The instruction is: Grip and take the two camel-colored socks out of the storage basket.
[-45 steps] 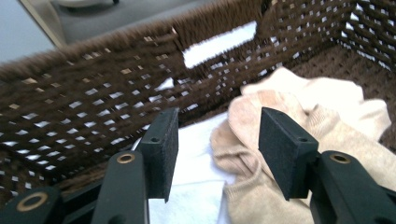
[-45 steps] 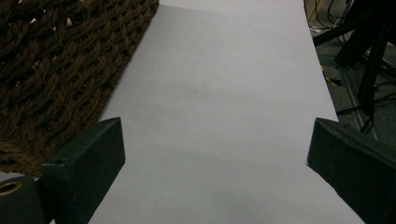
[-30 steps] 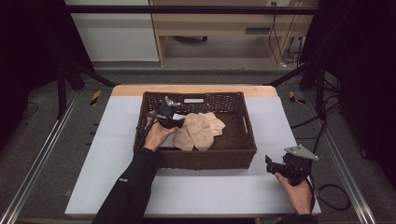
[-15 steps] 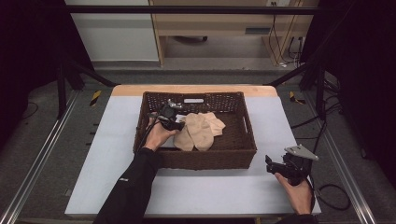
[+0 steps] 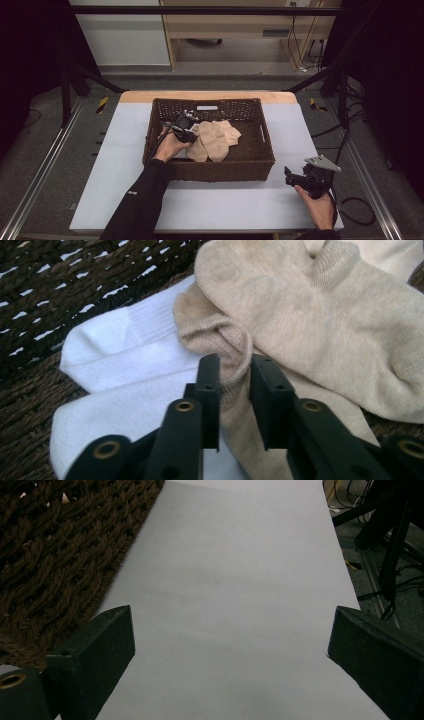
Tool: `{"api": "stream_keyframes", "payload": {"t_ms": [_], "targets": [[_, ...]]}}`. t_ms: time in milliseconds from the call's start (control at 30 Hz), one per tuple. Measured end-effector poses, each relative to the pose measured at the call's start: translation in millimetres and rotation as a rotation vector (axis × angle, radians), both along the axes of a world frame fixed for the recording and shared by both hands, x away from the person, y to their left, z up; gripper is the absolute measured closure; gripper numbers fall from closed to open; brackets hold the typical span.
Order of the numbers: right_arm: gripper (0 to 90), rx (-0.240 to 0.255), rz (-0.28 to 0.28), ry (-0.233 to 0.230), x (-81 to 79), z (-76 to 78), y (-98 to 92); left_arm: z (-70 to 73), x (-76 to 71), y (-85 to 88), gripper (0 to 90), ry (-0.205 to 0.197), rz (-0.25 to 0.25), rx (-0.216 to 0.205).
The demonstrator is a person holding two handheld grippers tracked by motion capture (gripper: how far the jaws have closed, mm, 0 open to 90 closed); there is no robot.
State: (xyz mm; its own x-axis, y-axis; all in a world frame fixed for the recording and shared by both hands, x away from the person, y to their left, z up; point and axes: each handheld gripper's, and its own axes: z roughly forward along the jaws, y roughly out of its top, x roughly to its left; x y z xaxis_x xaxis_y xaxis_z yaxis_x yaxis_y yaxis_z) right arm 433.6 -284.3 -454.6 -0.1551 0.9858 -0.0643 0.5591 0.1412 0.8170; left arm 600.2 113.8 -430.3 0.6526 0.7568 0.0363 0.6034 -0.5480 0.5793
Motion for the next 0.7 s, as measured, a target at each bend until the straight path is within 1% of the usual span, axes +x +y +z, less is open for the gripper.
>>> {"api": "stream_keyframes", "payload": {"t_ms": [100, 167, 233, 267, 300, 333, 467, 500, 533, 633, 667, 700], "targets": [[5.1, 0.005, -0.001, 0.004, -0.1, 0.1, 0.5, 2.5, -1.0, -0.4, 82.1, 0.001, 0.003, -0.003], [5.1, 0.004, -0.003, 0.004, 0.1, 0.0, 0.5, 5.7, -2.1, 0.2, 83.6, -0.007, 0.005, -0.01], [5.1, 0.003, -0.002, 0.006, 0.1, -0.1, 0.5, 9.8, -3.8, 1.1, 84.4, -0.022, 0.008, -0.027], [5.1, 0.003, -0.002, 0.007, -0.1, -0.1, 0.5, 13.4, -5.4, 1.7, 84.7, -0.042, 0.013, -0.054], [5.2, 0.003, -0.001, 0.006, -0.3, 0.0, 0.5, 16.1, -6.7, 2.2, 84.9, -0.051, 0.013, -0.067], [5.1, 0.002, -0.001, 0.004, -0.3, 0.1, 0.3, 19.2, -8.9, 2.4, 85.0, -0.071, 0.011, -0.084], [5.2, -0.003, -0.001, 0.003, -0.2, 0.1, -0.2, 29.3, -18.5, 1.7, 85.1, -0.132, -0.01, -0.099], [5.2, -0.002, -0.001, 0.003, -0.2, 0.1, -0.1, 31.8, -20.3, 2.6, 85.1, -0.142, -0.01, -0.107], [5.2, -0.002, -0.001, 0.003, -0.2, 0.1, -0.1, 31.8, -20.3, 2.6, 85.2, -0.142, -0.01, -0.107], [5.2, -0.003, -0.003, 0.001, -0.4, 0.4, -0.5, 43.2, -25.4, 7.9, 85.3, -0.193, -0.005, -0.165], [5.2, 0.0, -0.006, 0.001, -0.4, 0.5, -0.8, 49.9, -28.9, 10.6, 85.3, -0.217, 0.003, -0.205], [5.2, -0.003, -0.005, 0.0, -0.1, 0.2, -1.2, 54.7, -31.6, 12.6, 85.3, -0.234, 0.009, -0.235]]}}
